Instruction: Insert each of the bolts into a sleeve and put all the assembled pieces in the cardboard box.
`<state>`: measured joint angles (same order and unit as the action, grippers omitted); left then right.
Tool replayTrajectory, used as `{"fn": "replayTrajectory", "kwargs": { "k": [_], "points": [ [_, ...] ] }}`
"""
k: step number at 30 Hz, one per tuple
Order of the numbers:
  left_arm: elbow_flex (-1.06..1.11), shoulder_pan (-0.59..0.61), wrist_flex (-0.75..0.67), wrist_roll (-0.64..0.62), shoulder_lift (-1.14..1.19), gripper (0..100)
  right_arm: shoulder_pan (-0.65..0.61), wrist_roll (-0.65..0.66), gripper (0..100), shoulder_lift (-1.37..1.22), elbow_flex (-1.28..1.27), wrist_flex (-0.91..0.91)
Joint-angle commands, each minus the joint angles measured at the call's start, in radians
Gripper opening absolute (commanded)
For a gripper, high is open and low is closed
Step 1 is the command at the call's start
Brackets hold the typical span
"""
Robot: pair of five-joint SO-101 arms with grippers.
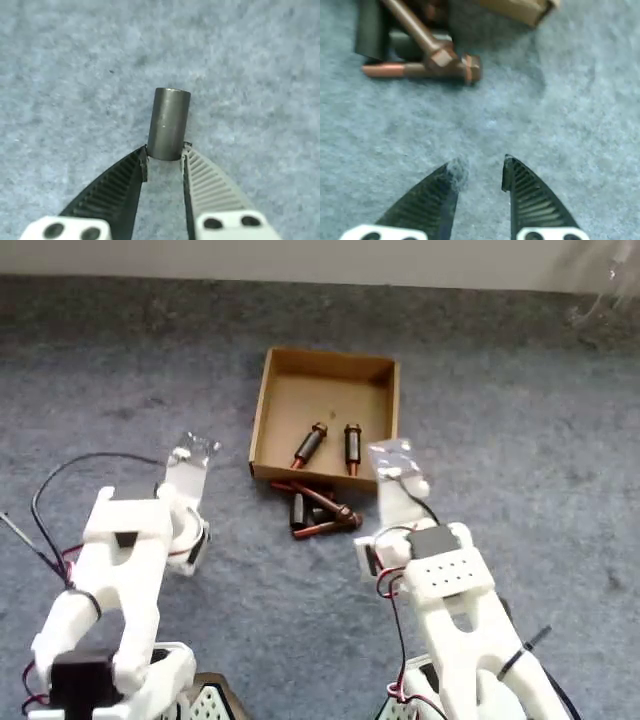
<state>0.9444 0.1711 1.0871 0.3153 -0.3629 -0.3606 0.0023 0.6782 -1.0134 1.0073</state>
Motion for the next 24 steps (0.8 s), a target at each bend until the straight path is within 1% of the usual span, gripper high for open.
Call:
{"fn": "replayTrajectory", "kwargs": {
  "k": [1, 3, 6, 9, 14, 15, 19, 24],
  "points": [
    [0.074, 0.010, -0.038, 0.035, -0.084, 7, -0.070, -0.011, 10.9, -0.104, 0.209, 0.056],
    [0.114, 0.010, -0.078, 0.034, -0.097, 9, -0.085, -0.034, 10.9, -0.176, 0.312, 0.076],
    [0.194, 0.008, -0.163, 0.032, -0.099, 16, -0.104, -0.098, 11.1, -0.272, 0.437, 0.079],
    [0.254, 0.012, -0.219, 0.038, -0.107, 22, -0.136, -0.120, 11.3, -0.366, 0.530, 0.071],
    [0.257, 0.012, -0.219, 0.040, -0.107, 22, -0.188, -0.114, 11.3, -0.522, 0.662, 0.073],
    [0.257, 0.012, -0.219, 0.040, -0.107, 22, -0.188, -0.101, 11.3, -0.553, 0.682, 0.073],
    [0.257, 0.012, -0.219, 0.041, -0.107, 22, -0.188, 0.035, 11.3, -0.644, 0.730, 0.074],
    [0.262, 0.012, -0.219, 0.084, -0.107, 22, -0.186, 0.112, 11.3, -0.708, 0.753, 0.071]
  ]
}}
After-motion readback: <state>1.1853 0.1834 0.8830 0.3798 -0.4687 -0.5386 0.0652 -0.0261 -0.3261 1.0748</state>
